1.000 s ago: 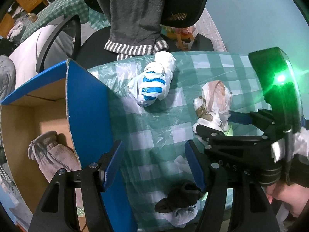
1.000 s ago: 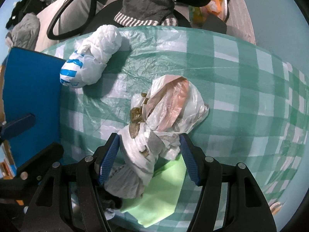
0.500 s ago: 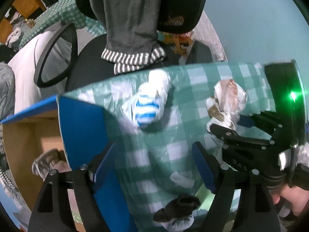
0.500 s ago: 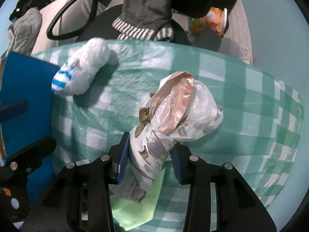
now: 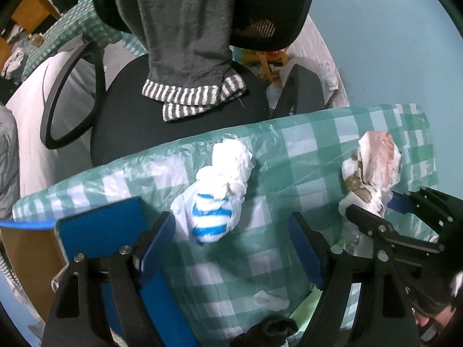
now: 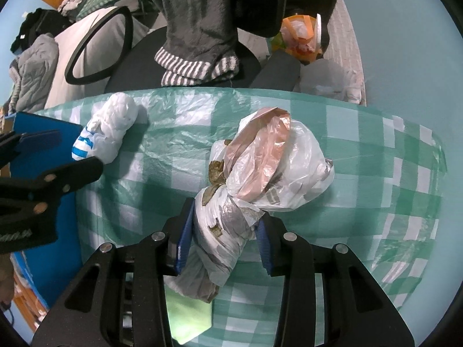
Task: Organize soft objects
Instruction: 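Grasp the blue-striped white bag bundle with the left tool while the right tool holds its bundle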
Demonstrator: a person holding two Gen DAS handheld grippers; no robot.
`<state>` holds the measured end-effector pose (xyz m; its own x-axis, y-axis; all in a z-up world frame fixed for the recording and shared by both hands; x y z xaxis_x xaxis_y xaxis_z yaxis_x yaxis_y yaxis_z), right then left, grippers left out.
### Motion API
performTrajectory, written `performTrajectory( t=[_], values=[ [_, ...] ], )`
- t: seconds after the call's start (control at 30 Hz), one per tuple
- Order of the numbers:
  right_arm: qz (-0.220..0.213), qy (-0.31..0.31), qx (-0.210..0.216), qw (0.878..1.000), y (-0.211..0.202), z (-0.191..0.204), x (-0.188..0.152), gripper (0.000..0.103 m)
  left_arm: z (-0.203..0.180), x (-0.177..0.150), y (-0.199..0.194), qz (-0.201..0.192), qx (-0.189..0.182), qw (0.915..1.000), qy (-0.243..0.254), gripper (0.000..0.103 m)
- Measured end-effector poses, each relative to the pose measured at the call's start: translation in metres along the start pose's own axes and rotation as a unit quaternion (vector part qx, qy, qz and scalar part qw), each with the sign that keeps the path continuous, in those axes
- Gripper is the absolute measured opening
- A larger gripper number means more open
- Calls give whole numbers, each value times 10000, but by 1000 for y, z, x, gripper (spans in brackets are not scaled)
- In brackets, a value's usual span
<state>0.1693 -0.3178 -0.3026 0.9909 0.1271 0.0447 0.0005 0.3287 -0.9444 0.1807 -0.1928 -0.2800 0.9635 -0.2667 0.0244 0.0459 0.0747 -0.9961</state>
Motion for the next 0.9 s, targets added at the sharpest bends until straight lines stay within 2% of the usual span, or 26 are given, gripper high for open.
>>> performTrajectory(
  t=[0.17, 0.43, 0.53, 0.6, 0.9],
  values=[
    [-33, 99, 65, 9999, -2, -2, -1, 39, -1, 6, 20, 184, 186, 9996, 55, 81],
    [-89, 132, 86, 9998, -5, -3, -6, 39, 3, 4, 36, 268, 142, 9995, 1, 79],
    [-94, 121, 85, 9998, -5, -3, -8, 39, 5, 1, 39, 354, 151, 9993, -15, 58],
    [-98, 110, 85, 9999, -6, -3, -8, 39, 6, -2, 42, 441, 119, 9989, -48, 40],
    [-147, 9, 85, 9999, -12, 3, -13, 39, 5, -15, 35, 361, 8, 9993, -17, 33]
  ],
)
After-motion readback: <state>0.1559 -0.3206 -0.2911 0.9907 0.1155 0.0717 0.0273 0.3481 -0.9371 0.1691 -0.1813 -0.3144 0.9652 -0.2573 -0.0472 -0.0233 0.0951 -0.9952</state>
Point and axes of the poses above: each gripper's, at about its wrist camera, not at the fingertips, and y roughly the way its jaws point, z to its left, x to its top, the point moved 6 cm from there along y, roughly the way its jaws point, and after that the axes turned 7 degrees about x, right-handed, at the moved point
